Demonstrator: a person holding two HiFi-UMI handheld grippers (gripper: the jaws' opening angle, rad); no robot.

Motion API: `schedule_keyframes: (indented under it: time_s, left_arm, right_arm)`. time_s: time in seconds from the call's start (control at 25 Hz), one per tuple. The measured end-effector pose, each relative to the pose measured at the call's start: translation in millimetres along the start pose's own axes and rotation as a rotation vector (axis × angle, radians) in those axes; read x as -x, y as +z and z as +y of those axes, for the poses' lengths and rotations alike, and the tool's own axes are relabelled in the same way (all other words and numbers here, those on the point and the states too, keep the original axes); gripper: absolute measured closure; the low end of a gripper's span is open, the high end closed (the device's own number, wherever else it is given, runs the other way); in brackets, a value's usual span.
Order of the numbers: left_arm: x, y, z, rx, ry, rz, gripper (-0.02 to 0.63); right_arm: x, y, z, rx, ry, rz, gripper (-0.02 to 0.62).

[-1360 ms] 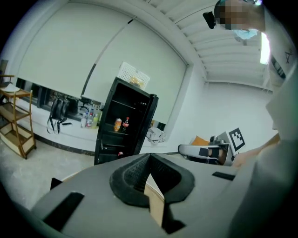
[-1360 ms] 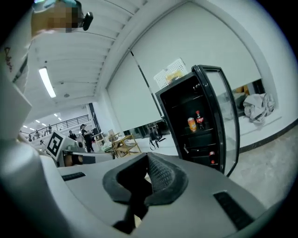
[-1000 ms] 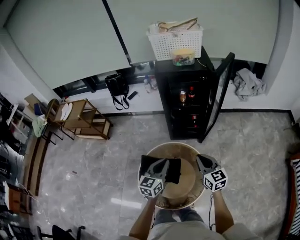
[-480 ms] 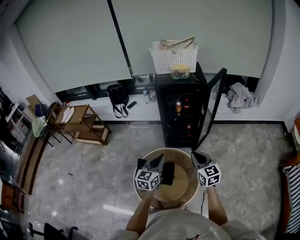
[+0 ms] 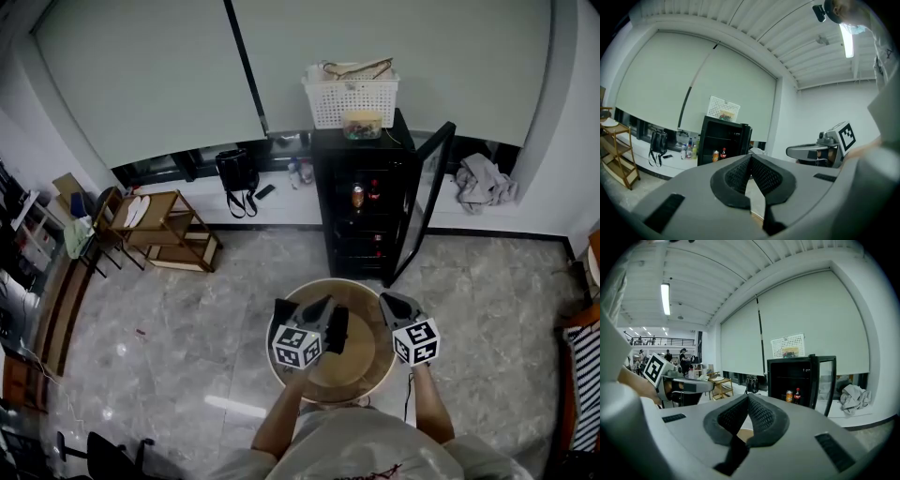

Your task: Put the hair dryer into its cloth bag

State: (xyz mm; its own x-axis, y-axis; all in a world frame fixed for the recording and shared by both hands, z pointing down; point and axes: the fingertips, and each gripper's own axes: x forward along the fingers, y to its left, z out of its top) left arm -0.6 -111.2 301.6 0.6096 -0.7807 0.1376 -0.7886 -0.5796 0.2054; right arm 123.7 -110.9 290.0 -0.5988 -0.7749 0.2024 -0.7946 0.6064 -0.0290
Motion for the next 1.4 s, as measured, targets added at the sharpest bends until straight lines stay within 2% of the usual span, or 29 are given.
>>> schedule_keyframes:
  time_s: [0.36,0.8,1.12,1.4]
  left_arm:
    - [54,5,5,-0.015,-0.038,-0.012,0.577]
    - [165,-14,12,-0.024,-0.122,0.016,0.577]
    - [232,-31,-8,-0.032,-0.179,0.013,0.577]
    - [276,-44,-34,-0.030,-0.210,0.022,0.577]
  right_arm:
    - [9,0,51,0.004,-0.032,0.007,0.568]
    - [40,-11,171,-0.017,-0.106,0.006,0.568]
    - [81,-28,241,-0.011,-0.166,0.006,0.568]
    - [121,-38,280,-0.024,-0.197,0.011,0.568]
